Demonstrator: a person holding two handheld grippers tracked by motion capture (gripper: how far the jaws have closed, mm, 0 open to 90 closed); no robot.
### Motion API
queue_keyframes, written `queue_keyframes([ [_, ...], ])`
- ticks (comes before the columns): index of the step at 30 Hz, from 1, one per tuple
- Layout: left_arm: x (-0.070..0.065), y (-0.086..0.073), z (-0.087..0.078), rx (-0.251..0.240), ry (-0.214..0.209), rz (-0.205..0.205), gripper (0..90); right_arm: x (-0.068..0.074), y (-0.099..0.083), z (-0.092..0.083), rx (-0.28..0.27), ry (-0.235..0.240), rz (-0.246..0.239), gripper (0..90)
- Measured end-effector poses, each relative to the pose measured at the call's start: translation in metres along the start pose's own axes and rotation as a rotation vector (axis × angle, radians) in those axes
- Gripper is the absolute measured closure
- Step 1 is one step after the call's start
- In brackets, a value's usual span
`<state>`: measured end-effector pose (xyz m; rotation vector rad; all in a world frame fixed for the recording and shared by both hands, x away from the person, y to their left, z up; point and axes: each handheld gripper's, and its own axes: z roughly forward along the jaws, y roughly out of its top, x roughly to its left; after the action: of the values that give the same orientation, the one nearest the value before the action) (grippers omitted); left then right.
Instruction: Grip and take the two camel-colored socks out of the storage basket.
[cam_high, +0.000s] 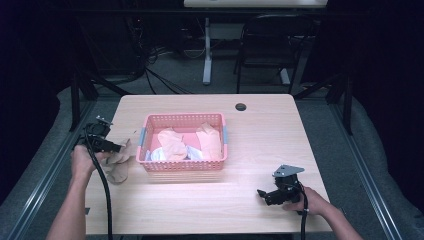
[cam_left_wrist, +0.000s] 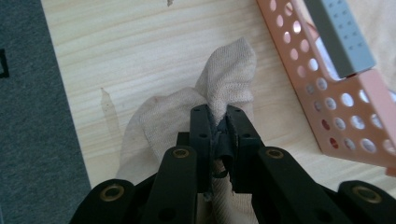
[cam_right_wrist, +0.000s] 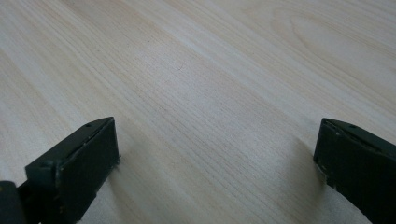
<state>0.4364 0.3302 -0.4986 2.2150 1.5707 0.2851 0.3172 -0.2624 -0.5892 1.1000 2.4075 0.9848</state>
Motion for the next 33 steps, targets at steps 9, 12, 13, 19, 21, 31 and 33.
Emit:
queue_keyframes([
  [9, 0.001, -0.009, 0.023, 0.005, 0.012, -0.037, 80.6, 0.000, 0.000, 0.000, 0.000, 0.000, 0.000, 0.0],
  [12, 0.002, -0.012, 0.030, 0.009, 0.004, -0.047, 78.6, 0.000, 0.000, 0.000, -0.002, 0.000, 0.002, 0.0],
  [13, 0.003, -0.013, 0.031, 0.003, -0.003, -0.055, 77.8, 0.000, 0.000, 0.000, -0.002, 0.000, 0.002, 0.0],
  [19, 0.005, -0.014, 0.032, -0.014, -0.030, -0.074, 63.4, 0.000, 0.000, 0.000, -0.002, 0.000, 0.002, 0.0],
  [21, 0.006, -0.013, 0.028, -0.008, -0.020, -0.081, 52.1, 0.000, 0.000, 0.000, -0.001, 0.000, 0.001, 0.0],
  [31, 0.003, -0.009, -0.021, -0.069, 0.011, -0.067, 20.0, 0.000, 0.000, 0.000, -0.001, 0.000, 0.001, 0.0],
  [33, 0.001, -0.011, -0.032, -0.083, 0.020, -0.064, 17.4, 0.000, 0.000, 0.000, 0.000, -0.001, 0.002, 0.0],
])
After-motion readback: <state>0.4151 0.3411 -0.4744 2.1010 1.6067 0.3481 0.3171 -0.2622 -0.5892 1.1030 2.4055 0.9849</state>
